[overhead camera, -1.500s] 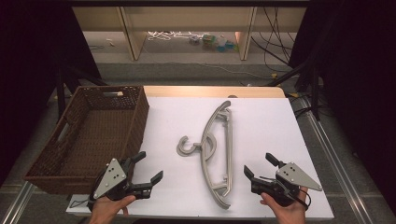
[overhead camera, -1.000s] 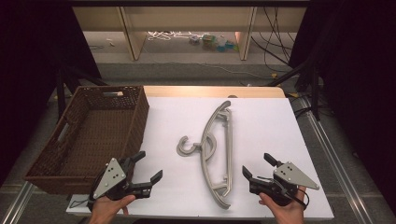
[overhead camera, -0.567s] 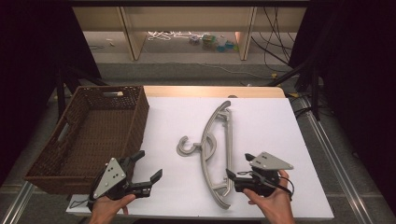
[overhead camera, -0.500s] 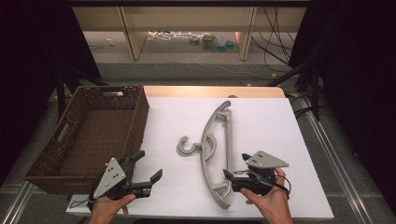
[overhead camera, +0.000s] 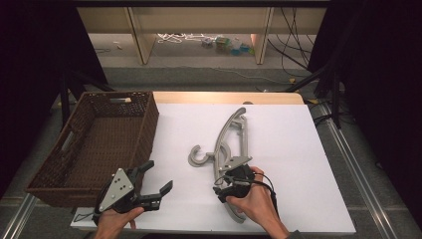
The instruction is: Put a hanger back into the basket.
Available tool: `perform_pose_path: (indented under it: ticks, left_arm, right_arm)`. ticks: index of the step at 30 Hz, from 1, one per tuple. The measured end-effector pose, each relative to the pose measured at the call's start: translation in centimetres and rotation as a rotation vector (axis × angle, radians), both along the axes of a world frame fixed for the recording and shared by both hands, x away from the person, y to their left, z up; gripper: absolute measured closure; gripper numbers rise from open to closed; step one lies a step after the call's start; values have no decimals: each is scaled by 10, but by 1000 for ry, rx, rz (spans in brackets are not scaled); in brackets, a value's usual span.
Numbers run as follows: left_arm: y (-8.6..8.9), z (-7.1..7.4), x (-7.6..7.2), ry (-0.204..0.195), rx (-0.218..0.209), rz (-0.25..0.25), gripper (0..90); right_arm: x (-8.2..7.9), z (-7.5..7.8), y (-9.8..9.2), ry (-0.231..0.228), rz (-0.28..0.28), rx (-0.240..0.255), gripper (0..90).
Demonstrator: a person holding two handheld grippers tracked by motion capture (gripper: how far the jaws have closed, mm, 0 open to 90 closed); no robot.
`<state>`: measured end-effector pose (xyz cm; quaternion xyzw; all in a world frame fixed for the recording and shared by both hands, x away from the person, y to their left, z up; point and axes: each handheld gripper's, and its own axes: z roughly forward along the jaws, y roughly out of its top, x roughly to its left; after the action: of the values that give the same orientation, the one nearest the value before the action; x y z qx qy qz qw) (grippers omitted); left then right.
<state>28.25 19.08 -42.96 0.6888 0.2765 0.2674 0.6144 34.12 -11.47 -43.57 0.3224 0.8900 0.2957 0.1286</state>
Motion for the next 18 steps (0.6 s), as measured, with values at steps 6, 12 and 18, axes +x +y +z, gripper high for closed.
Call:
perform_pose_path:
  ticks: [6, 12, 18]
  left_arm:
    - [0, 0, 0, -1, -1, -1, 156]
    - [0, 1, 0, -4, 0, -4, 156]
    - [0, 0, 0, 0, 3, -6, 156]
  right_arm:
    - [17, -13, 14, 57, 12, -60, 334]
    - [27, -21, 20, 105, 22, -83, 436]
    - [36, -22, 22, 127, -11, -89, 440]
